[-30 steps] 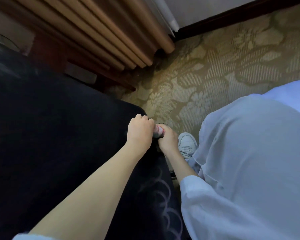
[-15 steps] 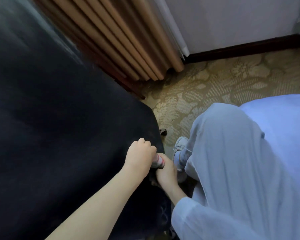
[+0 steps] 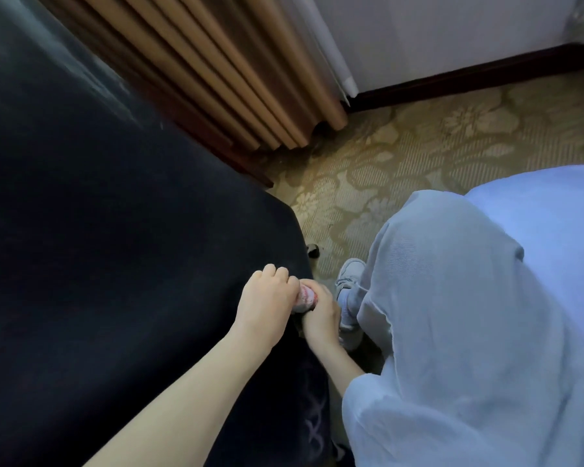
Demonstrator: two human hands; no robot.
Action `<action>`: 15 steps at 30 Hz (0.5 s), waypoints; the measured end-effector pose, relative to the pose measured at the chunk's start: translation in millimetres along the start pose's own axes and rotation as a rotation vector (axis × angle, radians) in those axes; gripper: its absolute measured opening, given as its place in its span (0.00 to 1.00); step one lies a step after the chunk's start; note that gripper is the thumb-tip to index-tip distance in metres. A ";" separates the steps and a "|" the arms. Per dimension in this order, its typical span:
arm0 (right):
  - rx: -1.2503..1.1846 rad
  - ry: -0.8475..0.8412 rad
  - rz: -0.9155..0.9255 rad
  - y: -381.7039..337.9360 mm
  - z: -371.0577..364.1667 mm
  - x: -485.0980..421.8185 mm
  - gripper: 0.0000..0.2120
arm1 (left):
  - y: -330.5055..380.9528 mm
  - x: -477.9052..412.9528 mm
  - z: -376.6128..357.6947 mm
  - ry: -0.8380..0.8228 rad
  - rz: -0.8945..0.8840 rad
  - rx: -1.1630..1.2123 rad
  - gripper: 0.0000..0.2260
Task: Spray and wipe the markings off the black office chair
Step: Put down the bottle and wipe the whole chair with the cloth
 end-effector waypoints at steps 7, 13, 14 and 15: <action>0.079 0.029 -0.037 14.3 -10.5 -74.3 0.17 | -0.2 -89.0 -15.4 -0.043 -0.010 -0.039 0.18; 0.175 -0.101 0.010 20.5 -29.9 -131.2 0.20 | -14.2 -146.5 -23.8 -0.126 0.036 -0.018 0.16; 0.189 -0.120 0.014 18.4 -32.2 -135.0 0.21 | -18.8 -151.0 -22.6 -0.139 0.051 -0.008 0.16; 0.214 -0.141 0.016 15.6 -34.6 -136.5 0.22 | -23.4 -153.0 -20.7 -0.159 0.064 -0.001 0.16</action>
Point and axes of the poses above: each hand's wrist, its own x-axis away from the middle knuckle, its own z-axis out of the back of the hand, y = z × x, the point moved 7 cm from there along -x, towards the middle knuckle, and after that the axes turned 10 degrees about z, right-handed, at the moved point
